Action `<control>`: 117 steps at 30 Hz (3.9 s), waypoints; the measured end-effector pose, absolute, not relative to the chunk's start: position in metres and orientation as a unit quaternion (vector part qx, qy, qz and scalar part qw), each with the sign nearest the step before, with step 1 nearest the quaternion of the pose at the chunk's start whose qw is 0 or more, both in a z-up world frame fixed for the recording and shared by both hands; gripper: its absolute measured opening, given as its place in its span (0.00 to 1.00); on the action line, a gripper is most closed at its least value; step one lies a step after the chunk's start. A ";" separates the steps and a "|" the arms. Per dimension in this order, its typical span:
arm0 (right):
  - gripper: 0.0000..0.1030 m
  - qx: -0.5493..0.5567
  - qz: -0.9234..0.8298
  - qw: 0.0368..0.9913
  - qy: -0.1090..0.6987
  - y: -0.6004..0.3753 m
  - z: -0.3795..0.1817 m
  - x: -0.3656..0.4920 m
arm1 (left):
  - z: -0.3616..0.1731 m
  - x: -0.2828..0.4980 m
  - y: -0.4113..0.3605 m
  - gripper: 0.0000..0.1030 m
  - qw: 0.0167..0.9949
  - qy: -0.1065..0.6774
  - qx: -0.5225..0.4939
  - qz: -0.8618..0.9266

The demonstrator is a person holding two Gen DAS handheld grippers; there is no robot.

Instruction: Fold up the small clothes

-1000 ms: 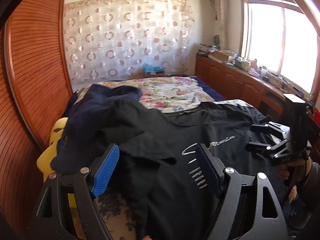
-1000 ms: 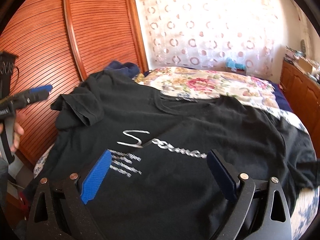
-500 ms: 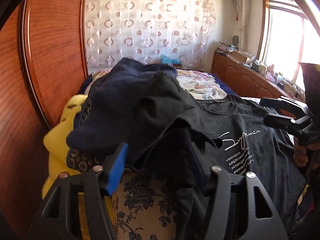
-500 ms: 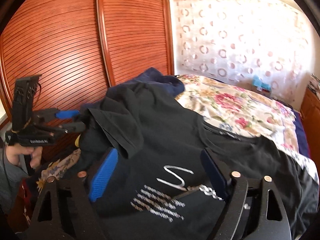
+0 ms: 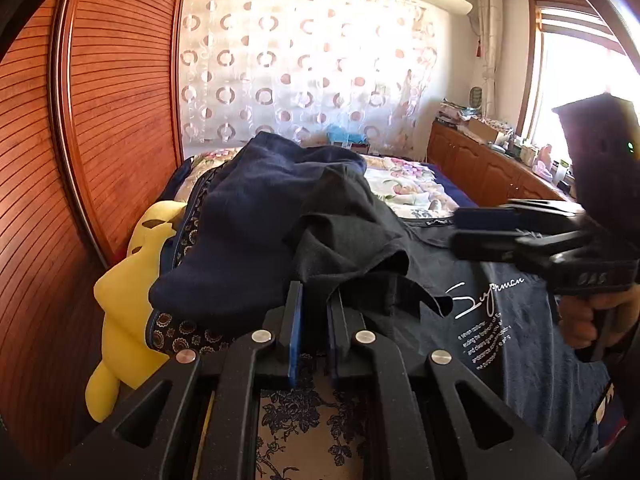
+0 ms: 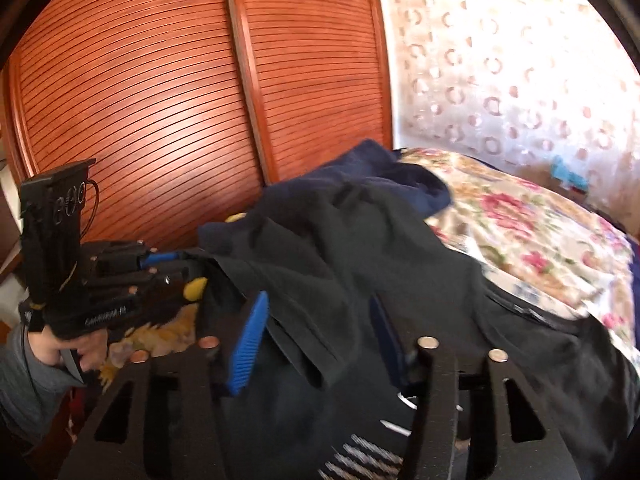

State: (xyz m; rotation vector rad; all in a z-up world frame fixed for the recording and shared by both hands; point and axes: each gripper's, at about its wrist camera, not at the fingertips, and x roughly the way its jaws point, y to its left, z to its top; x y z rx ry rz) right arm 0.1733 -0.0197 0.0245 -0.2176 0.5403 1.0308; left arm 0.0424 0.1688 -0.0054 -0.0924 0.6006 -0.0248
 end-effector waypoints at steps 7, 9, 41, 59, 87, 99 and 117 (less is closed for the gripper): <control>0.45 -0.141 0.516 0.806 0.254 0.018 0.015 0.187 | 0.000 0.033 0.170 0.16 0.958 0.285 -0.036 -0.007; 0.40 -0.156 0.511 0.805 0.258 0.025 0.011 0.193 | 0.001 0.029 0.171 0.22 0.959 0.281 -0.035 -0.002; 0.46 -0.115 0.272 0.907 0.302 -0.127 -0.020 0.313 | -0.013 0.029 0.096 0.77 0.957 0.282 -0.019 -0.071; 0.44 -0.091 0.381 0.852 0.349 -0.111 -0.047 0.234 | -0.078 0.076 0.073 0.77 0.907 0.419 0.006 -0.043; 0.27 -0.108 0.361 0.864 0.333 -0.045 -0.058 0.288 | -0.054 0.075 0.052 0.79 0.913 0.394 -0.009 -0.103; 0.27 -0.074 0.344 0.878 0.326 -0.096 -0.043 0.264 | -0.058 0.111 0.011 0.79 0.898 0.421 0.061 -0.111; 0.27 -0.106 0.411 0.836 0.347 -0.070 -0.074 0.244 | -0.065 0.144 0.041 0.78 0.906 0.416 0.046 -0.061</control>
